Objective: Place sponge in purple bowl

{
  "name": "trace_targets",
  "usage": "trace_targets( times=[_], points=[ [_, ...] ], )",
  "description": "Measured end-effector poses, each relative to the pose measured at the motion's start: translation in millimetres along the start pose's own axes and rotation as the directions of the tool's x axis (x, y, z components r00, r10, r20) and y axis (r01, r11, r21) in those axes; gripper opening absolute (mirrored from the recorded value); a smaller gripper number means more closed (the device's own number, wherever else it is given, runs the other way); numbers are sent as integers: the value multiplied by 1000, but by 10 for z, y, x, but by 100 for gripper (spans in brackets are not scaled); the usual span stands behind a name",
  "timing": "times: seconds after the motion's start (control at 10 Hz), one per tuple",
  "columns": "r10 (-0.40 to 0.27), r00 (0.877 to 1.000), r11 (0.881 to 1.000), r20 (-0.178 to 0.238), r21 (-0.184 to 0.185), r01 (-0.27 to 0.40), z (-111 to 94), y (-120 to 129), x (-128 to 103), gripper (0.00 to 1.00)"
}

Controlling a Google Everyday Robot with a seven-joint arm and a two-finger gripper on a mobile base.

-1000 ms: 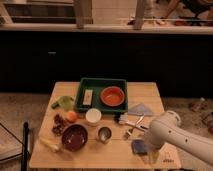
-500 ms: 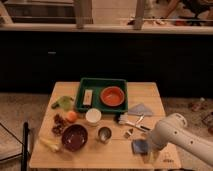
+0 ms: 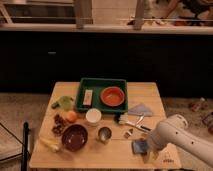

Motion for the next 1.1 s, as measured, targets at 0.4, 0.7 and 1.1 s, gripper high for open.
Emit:
trace_targets(
  times=[0.4,0.7,1.1],
  points=[
    [-32,999,999,1,-7,32,34,-10,-51,56],
    [-42,999,999,3,-9,42,33,-23,-40,25],
    [-70,997,998,12,7,70,-102,-54,-68,0]
  ],
)
